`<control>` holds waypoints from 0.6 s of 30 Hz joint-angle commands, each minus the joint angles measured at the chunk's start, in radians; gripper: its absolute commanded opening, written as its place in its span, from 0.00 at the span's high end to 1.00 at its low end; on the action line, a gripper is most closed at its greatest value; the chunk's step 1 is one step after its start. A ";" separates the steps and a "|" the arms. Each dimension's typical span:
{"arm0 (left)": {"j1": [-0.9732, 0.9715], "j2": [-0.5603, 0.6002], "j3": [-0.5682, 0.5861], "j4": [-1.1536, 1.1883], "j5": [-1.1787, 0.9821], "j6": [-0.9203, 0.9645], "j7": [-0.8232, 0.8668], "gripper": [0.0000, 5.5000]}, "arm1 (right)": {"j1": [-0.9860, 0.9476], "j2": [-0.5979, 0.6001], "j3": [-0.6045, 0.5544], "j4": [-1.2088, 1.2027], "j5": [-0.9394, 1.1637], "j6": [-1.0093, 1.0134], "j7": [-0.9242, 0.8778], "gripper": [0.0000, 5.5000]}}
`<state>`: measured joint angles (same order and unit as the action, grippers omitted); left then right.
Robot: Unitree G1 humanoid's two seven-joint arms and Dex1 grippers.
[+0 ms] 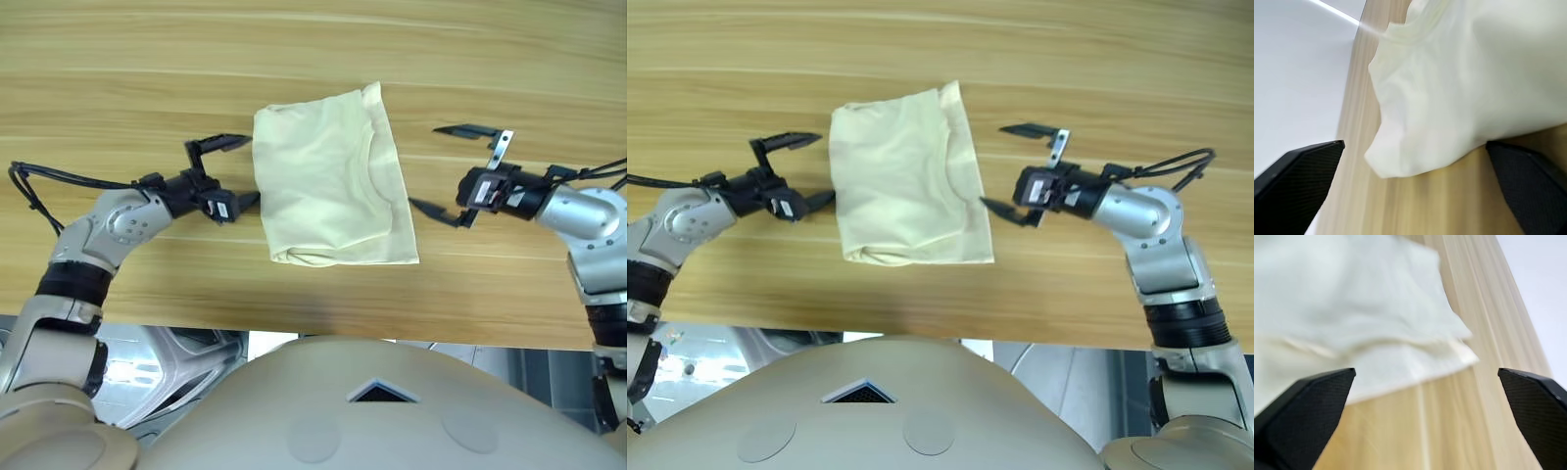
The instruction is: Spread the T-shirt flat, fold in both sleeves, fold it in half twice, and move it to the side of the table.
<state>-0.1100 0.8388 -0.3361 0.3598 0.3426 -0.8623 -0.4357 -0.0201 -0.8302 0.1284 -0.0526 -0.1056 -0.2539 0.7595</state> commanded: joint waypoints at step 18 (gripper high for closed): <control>0.254 0.081 0.014 -0.258 -0.122 0.079 -0.234 0.02 | 0.108 -0.138 0.124 0.168 -0.034 -0.252 0.180 0.02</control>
<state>0.1336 0.9250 -0.3077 0.1065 0.1929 -0.8022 -0.6451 0.0403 -0.9508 0.2127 0.1128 -0.1285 -0.5094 0.8767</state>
